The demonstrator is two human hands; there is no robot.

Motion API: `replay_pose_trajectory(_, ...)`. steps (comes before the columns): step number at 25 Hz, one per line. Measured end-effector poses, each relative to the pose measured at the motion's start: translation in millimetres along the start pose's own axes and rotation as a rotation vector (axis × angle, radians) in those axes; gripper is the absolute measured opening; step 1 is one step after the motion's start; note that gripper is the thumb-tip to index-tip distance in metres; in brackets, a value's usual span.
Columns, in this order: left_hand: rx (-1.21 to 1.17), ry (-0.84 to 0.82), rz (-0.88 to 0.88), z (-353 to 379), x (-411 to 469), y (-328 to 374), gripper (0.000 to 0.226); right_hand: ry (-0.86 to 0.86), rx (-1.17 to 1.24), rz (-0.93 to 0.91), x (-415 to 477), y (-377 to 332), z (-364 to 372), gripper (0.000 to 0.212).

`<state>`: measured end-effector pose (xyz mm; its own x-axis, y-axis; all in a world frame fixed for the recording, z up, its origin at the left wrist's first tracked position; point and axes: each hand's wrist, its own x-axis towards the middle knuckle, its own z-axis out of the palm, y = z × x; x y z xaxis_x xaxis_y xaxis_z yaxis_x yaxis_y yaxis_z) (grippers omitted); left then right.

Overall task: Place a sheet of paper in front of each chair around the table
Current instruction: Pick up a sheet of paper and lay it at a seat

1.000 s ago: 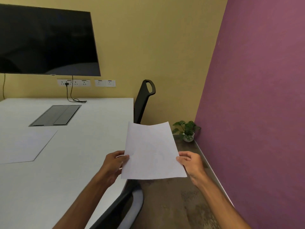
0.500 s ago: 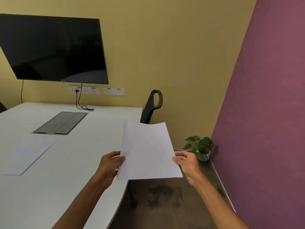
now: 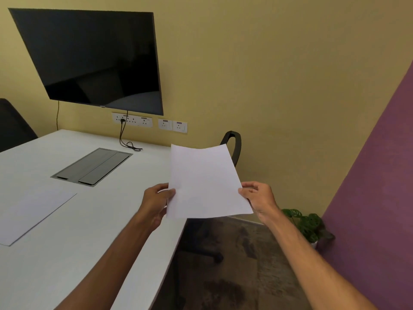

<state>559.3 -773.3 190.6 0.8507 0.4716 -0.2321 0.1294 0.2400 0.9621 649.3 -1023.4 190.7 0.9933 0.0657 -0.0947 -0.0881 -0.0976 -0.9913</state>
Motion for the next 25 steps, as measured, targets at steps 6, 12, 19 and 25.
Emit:
replay_pose_trajectory(6,-0.056,0.157,0.036,65,74,19,0.024,-0.17,-0.055,-0.081,129,-29,-9,0.01)
replay_pose_trajectory(12,-0.108,0.297,0.004,105,124,27,0.027,-0.338,-0.107,-0.094,240,-49,0,0.01)
replay_pose_trajectory(19,-0.189,0.464,0.014,103,190,33,0.028,-0.524,-0.152,-0.091,334,-60,67,0.015)
replay_pose_trajectory(25,-0.251,0.574,0.0,69,253,28,0.027,-0.712,-0.201,-0.053,405,-58,153,0.016)
